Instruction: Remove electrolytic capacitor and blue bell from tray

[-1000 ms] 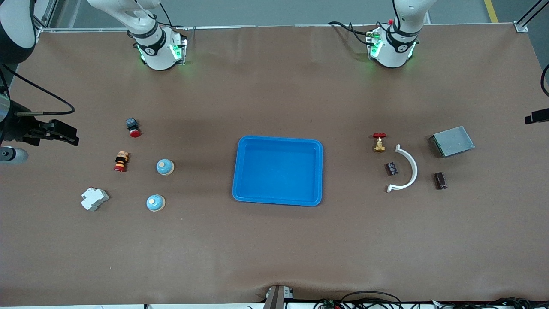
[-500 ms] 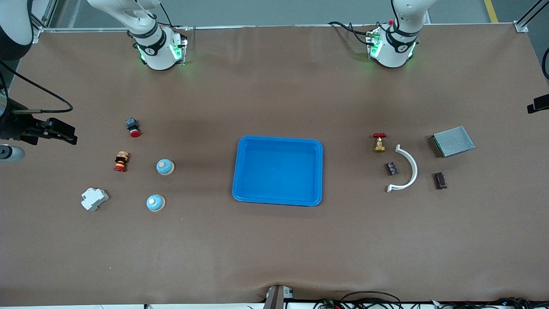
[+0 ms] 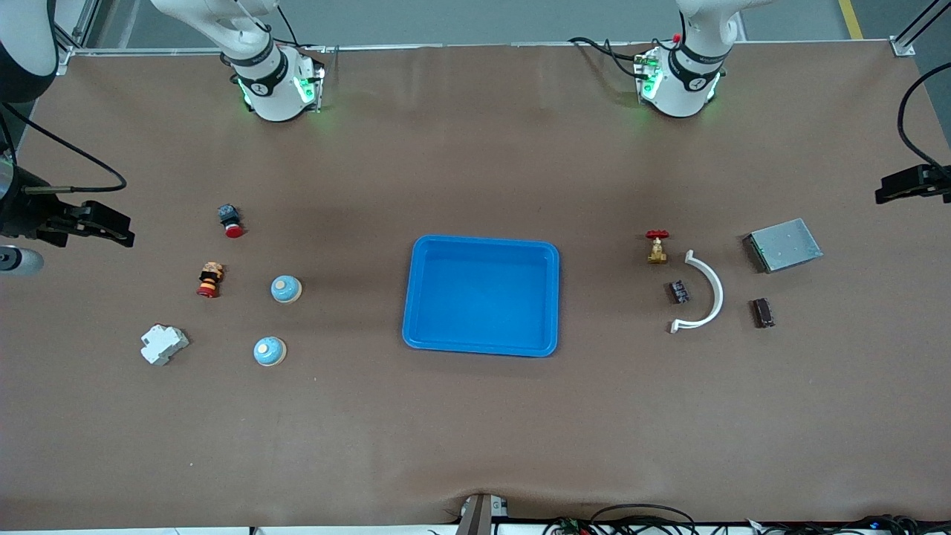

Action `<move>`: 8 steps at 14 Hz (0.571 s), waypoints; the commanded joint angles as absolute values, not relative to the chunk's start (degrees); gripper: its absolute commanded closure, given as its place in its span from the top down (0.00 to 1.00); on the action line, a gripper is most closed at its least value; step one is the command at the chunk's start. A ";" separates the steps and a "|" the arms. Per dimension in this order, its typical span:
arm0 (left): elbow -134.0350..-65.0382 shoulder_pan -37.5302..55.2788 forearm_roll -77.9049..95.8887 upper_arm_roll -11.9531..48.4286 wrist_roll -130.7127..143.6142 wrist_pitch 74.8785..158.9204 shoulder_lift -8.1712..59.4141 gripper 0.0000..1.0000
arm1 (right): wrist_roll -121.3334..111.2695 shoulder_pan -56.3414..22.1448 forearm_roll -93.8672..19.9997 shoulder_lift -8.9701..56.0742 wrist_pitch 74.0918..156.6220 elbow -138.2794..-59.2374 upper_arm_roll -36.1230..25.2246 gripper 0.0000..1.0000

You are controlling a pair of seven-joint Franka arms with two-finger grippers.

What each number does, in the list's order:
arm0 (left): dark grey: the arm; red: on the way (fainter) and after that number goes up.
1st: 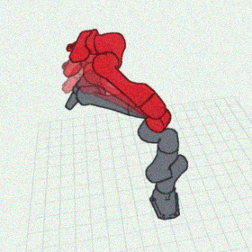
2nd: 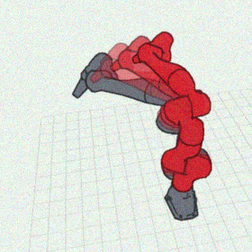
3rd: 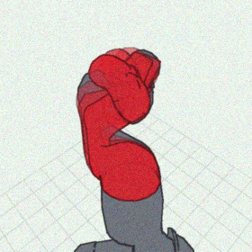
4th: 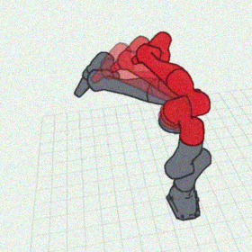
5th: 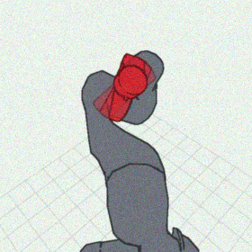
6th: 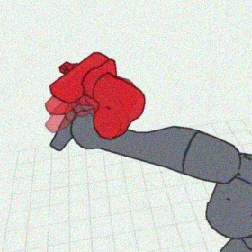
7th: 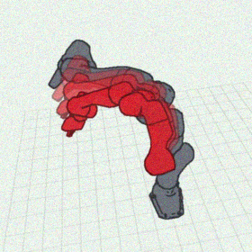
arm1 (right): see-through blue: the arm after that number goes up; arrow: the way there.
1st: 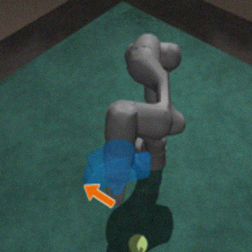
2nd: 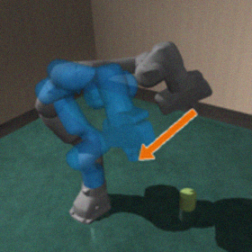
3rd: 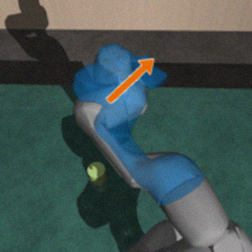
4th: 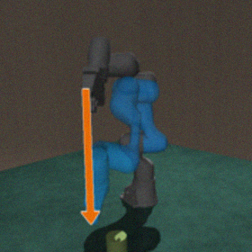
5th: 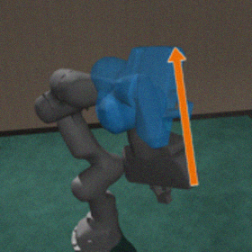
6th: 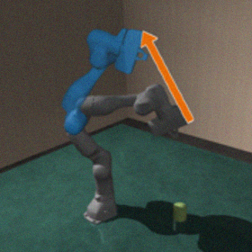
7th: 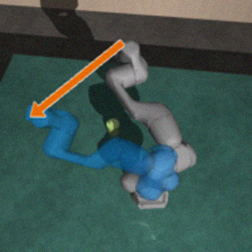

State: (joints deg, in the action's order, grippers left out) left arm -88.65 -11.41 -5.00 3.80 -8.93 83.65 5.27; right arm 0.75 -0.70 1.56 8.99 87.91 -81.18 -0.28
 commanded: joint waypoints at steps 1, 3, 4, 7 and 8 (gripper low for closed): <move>-89.56 -3.72 -3.52 -1.74 -5.81 83.58 4.04 1.00 | 1.41 -0.44 0.79 5.72 88.86 -84.64 -0.26 1.00; -89.47 0.07 -3.43 -3.42 -4.57 83.58 4.04 1.00 | 1.41 -0.44 0.70 4.14 89.47 -86.65 -0.26 1.00; -89.30 1.22 -2.82 -3.69 -3.96 83.58 4.04 1.00 | 1.41 -0.44 0.70 3.35 90.26 -87.88 -0.26 1.00; -89.21 4.47 -0.09 -3.69 1.12 83.93 4.48 1.00 | 1.41 -0.26 0.09 2.20 90.62 -89.21 -0.26 1.00; -89.12 4.92 -0.09 -3.69 2.71 83.94 4.48 1.00 | 1.41 -0.26 0.09 2.20 90.62 -89.21 -0.26 1.00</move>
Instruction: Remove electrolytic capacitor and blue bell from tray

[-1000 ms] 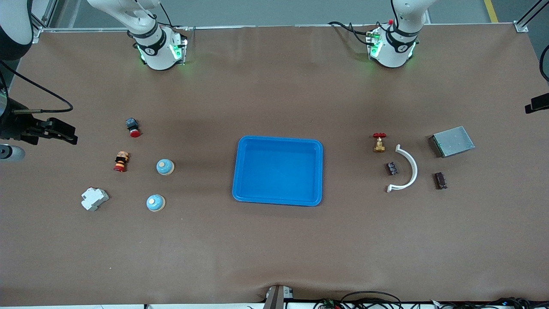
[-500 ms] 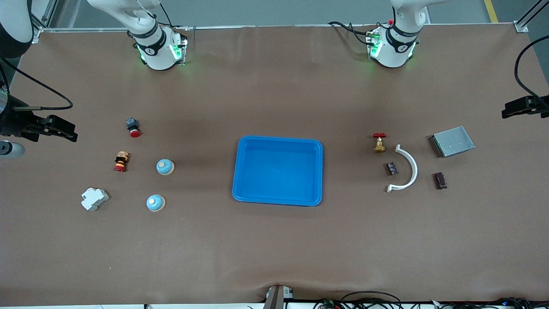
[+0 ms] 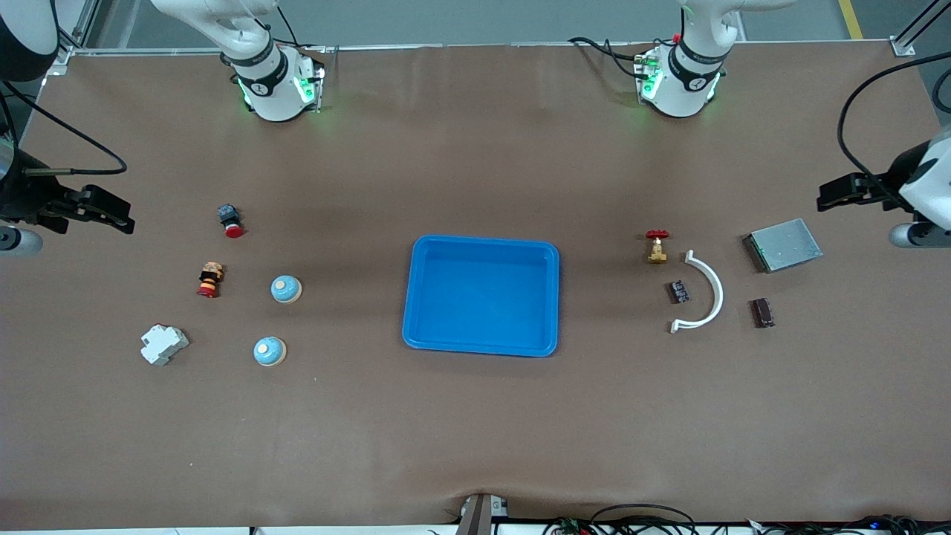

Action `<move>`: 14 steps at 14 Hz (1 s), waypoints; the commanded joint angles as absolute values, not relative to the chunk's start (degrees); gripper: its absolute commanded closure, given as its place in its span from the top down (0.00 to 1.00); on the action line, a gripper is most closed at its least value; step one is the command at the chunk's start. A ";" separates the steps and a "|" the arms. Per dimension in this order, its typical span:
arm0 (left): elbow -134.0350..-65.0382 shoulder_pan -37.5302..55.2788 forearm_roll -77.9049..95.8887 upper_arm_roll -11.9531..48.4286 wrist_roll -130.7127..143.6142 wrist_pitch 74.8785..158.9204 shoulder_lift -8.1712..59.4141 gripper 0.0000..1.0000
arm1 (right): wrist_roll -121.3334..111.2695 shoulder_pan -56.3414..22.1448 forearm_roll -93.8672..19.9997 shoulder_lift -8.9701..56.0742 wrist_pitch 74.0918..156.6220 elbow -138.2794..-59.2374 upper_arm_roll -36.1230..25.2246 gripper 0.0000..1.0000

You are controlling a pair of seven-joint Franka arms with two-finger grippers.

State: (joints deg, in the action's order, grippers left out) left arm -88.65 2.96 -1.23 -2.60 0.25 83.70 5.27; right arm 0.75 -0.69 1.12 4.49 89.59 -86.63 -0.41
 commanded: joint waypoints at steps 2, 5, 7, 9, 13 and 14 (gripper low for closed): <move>-88.16 4.49 -0.09 -3.52 2.90 83.94 4.66 1.00 | 1.41 -0.26 0.00 1.94 90.70 -89.30 -0.35 1.00; -85.96 4.83 0.17 -3.08 3.07 83.58 5.89 1.00 | 1.41 -0.18 -0.61 1.58 91.66 -89.65 -0.35 1.00; -85.69 4.92 0.61 -2.82 3.34 83.58 5.45 1.00 | 1.32 0.09 -2.28 1.23 92.28 -90.08 -0.79 1.00; -85.95 4.75 2.54 -2.55 4.21 83.76 4.05 1.00 | 1.41 -0.09 -2.81 1.05 92.37 -90.44 -0.79 1.00; -87.97 4.57 1.94 -1.93 4.66 84.02 0.19 1.00 | 1.41 -0.35 -2.81 1.05 92.72 -90.44 -0.79 1.00; -88.76 4.57 1.76 -1.93 4.40 84.02 -0.78 1.00 | 1.32 -0.35 -2.81 1.05 92.72 -90.53 -0.79 1.00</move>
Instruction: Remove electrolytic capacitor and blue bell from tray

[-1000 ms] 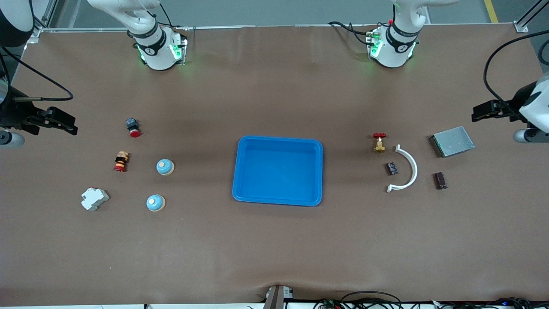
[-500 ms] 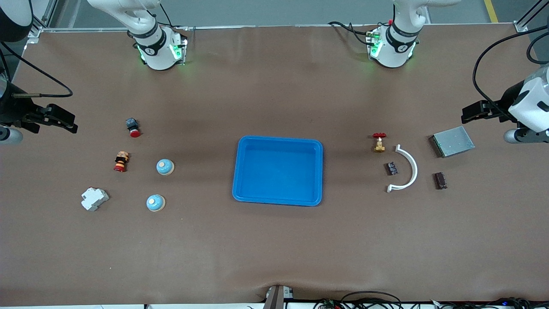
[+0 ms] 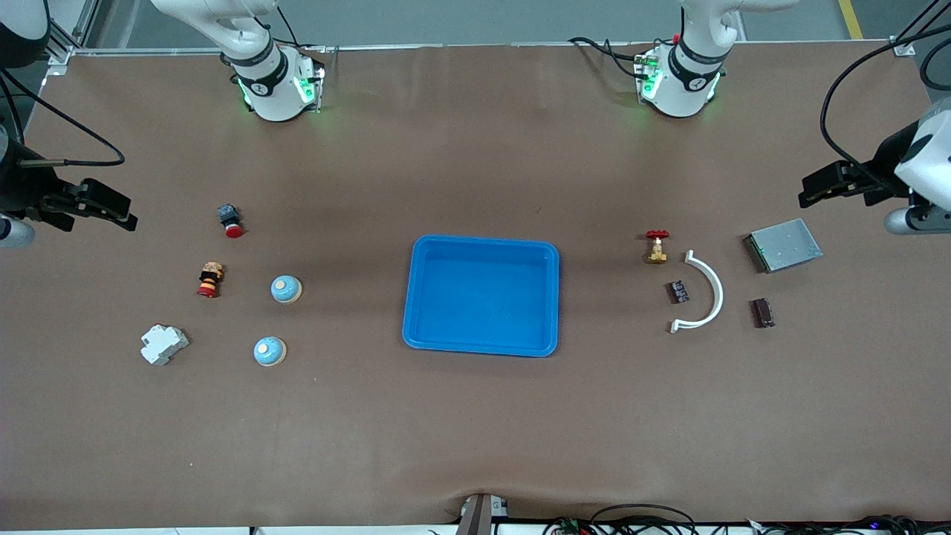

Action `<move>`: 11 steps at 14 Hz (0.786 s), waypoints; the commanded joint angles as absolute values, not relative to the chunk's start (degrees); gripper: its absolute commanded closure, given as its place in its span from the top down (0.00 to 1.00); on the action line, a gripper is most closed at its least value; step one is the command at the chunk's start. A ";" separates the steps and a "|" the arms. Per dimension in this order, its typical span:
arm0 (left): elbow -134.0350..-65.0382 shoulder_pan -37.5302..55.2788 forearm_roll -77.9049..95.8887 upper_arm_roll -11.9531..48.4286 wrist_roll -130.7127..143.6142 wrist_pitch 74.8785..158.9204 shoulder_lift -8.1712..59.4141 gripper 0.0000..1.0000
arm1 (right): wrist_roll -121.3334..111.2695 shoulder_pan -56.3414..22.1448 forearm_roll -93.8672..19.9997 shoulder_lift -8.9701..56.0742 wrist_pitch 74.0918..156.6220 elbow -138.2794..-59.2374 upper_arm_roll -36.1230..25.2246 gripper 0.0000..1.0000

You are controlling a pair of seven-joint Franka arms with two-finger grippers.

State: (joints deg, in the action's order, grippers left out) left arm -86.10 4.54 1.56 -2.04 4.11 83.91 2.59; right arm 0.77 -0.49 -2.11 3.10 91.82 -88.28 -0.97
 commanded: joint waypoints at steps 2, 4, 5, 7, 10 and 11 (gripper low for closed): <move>-91.48 4.31 0.89 -1.93 2.73 84.46 -3.33 1.00 | 1.41 -0.18 -2.90 1.05 92.81 -90.53 -0.79 1.00; -94.73 4.39 0.18 -1.85 2.46 87.26 -6.05 1.00 | 1.41 0.00 -2.90 1.05 92.90 -90.97 -0.79 1.00; -95.70 4.48 0.18 -1.85 2.46 87.97 -6.50 1.00 | 1.41 0.00 -2.90 1.05 92.90 -90.97 -0.79 1.00; -97.28 4.40 0.18 -1.76 2.46 89.02 -7.47 1.00 | 1.41 -0.09 -2.90 1.05 92.90 -91.05 -0.70 1.00; -104.22 4.31 0.18 -1.84 2.37 94.11 -11.94 1.00 | 1.32 0.00 -2.90 1.05 92.99 -91.05 -0.70 1.00; -105.02 4.22 0.26 -1.85 2.37 94.48 -12.39 1.00 | 1.32 0.00 -2.90 1.05 93.42 -91.05 -0.70 1.00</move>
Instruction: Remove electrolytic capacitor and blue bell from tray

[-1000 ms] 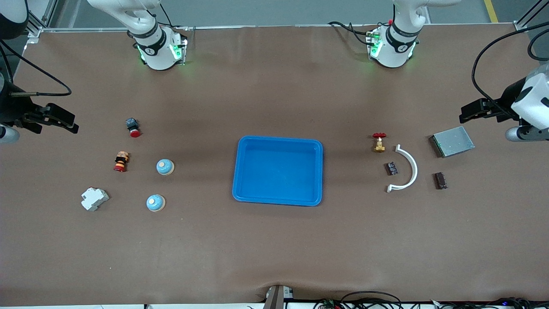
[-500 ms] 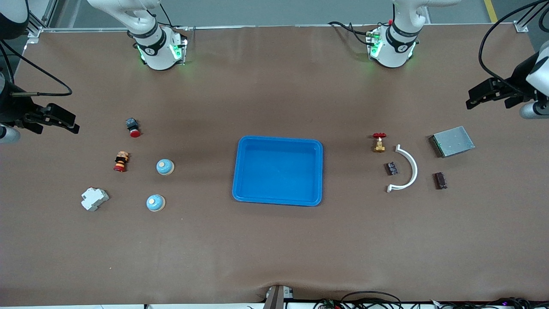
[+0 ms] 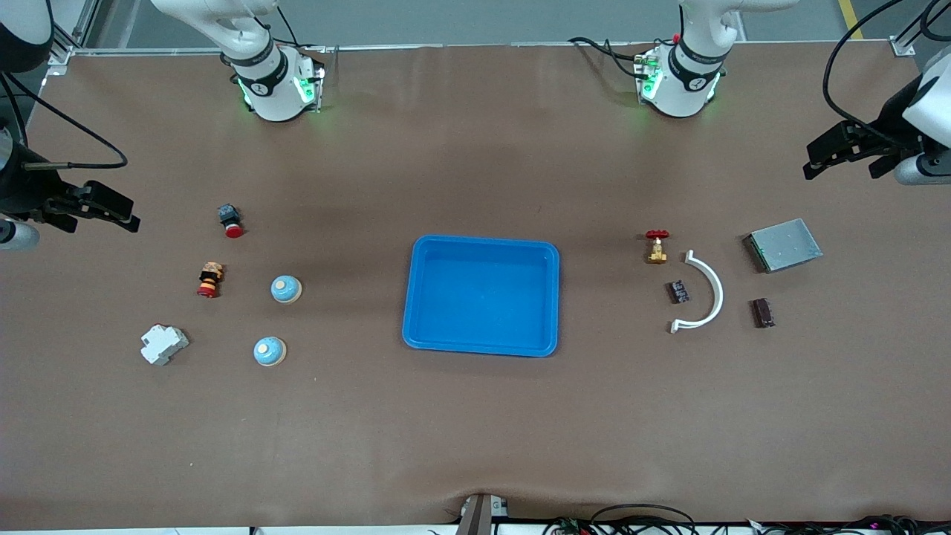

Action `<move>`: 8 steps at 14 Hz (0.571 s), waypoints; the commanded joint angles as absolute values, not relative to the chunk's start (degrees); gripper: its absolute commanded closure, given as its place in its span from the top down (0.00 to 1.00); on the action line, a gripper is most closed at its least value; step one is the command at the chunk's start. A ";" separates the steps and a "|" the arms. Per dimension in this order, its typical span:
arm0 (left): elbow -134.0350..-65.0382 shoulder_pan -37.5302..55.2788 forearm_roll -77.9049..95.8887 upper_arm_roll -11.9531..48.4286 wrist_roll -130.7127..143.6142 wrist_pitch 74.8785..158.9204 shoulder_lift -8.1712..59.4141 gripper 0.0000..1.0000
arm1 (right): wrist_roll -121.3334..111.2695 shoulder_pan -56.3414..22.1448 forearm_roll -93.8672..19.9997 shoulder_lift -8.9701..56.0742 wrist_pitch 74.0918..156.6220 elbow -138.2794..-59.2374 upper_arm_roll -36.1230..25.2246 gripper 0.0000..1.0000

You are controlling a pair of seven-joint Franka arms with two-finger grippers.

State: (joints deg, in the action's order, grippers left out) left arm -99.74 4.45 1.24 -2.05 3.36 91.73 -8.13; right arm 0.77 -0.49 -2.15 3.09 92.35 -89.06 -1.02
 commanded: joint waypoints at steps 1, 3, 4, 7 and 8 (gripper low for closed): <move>-105.03 4.39 0.26 -1.76 2.37 94.48 -12.39 1.00 | 1.32 0.00 -2.90 1.05 93.43 -91.05 -0.70 1.00; -104.59 4.66 0.88 -1.76 2.37 94.48 -11.87 1.00 | 1.32 0.00 -2.90 1.05 93.43 -91.05 -0.70 1.00; -104.33 4.75 0.79 -1.76 2.37 94.05 -11.52 1.00 | 1.32 0.09 -2.90 1.05 93.51 -91.05 -0.70 1.00; -102.75 4.83 0.62 -1.85 2.29 93.96 -9.85 1.00 | 0.79 0.44 -3.08 1.05 93.52 -91.05 -0.79 1.00; -101.87 4.83 0.70 -1.85 2.29 93.96 -9.41 1.00 | 0.79 0.70 -3.08 1.05 93.52 -91.05 -0.79 1.00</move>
State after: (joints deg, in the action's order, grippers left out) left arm -103.33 4.61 1.24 -1.82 3.31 93.54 -10.25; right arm 0.77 -0.40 -2.17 3.07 92.80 -89.10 -1.12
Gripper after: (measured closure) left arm 0.000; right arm 0.000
